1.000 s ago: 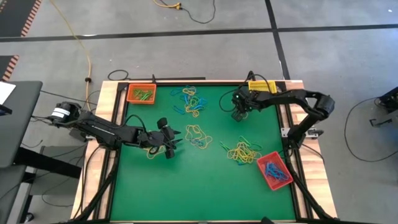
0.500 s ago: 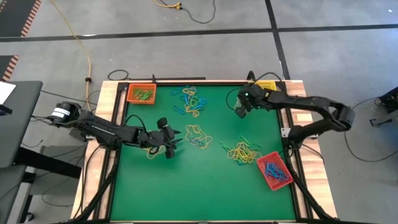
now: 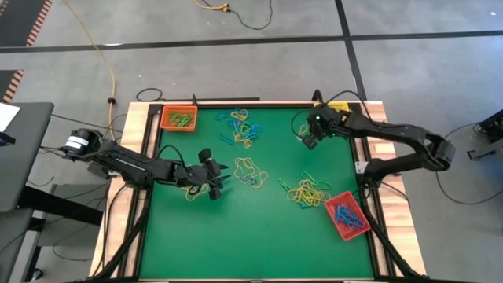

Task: Sort rubber bands into baskets
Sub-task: Put the yellow rubber band into the yellow bin

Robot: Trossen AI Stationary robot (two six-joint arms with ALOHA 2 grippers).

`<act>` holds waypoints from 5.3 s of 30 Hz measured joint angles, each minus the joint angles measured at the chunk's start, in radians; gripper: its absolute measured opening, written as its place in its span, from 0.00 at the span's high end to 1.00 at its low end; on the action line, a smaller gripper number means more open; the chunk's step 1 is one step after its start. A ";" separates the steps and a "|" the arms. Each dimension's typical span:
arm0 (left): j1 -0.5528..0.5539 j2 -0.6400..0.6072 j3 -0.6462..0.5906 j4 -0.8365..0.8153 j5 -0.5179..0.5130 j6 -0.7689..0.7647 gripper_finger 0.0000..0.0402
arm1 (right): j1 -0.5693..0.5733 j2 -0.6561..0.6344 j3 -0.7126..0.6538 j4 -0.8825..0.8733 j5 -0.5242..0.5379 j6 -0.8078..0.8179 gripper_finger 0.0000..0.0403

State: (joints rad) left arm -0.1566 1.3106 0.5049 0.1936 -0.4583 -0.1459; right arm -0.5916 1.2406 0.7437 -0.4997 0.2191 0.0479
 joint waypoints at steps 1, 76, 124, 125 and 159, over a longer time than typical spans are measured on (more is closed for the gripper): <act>0.000 0.000 0.000 0.000 0.000 -0.003 0.65 | 0.000 0.015 0.000 -0.005 -0.009 -0.002 0.73; 0.000 0.000 0.000 -0.001 0.000 -0.004 0.65 | -0.027 -0.273 0.001 0.094 0.516 -0.011 0.97; 0.000 0.000 0.000 -0.005 0.004 -0.004 0.65 | -0.232 0.058 0.001 -0.076 0.323 0.077 0.84; 0.000 0.000 0.000 -0.005 0.007 -0.004 0.65 | -0.236 0.058 0.001 -0.077 0.320 0.077 0.83; 0.000 0.000 0.000 -0.010 0.000 -0.006 0.65 | 0.422 -0.057 0.000 0.083 0.094 0.173 0.60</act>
State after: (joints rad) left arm -0.1566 1.3106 0.5053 0.1833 -0.4583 -0.1517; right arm -0.1698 1.1835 0.7441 -0.4169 0.3135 0.2207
